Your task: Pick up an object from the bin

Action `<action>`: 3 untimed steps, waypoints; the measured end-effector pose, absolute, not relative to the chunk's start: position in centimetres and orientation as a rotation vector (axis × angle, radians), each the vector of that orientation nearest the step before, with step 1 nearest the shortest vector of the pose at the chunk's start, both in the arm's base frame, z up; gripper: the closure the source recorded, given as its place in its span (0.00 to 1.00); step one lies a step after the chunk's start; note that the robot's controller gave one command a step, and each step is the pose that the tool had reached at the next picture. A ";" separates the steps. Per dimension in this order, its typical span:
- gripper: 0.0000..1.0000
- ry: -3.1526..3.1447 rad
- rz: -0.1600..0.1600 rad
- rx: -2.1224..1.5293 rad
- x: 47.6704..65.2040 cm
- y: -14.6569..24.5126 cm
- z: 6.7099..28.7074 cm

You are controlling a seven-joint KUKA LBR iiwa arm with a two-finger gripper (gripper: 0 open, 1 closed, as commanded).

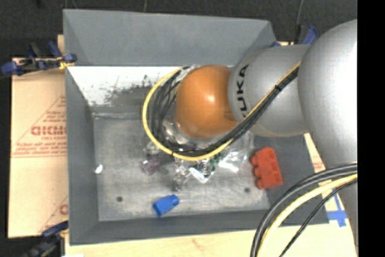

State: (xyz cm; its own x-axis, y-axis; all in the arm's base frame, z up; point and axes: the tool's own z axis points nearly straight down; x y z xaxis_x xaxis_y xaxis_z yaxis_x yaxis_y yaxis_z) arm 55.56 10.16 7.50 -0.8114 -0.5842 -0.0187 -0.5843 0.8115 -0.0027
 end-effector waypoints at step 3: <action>1.00 2.953 -0.004 -1.031 60.7 11.2 24.4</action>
Offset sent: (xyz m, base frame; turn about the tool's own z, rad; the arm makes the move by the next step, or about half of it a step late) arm 0.0000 0.0000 0.0000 0.0000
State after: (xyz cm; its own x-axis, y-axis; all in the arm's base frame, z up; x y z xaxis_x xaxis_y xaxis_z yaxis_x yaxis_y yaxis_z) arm 60.74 11.19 24.35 -0.7825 -0.6225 -0.0117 -0.6225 0.7826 -0.0069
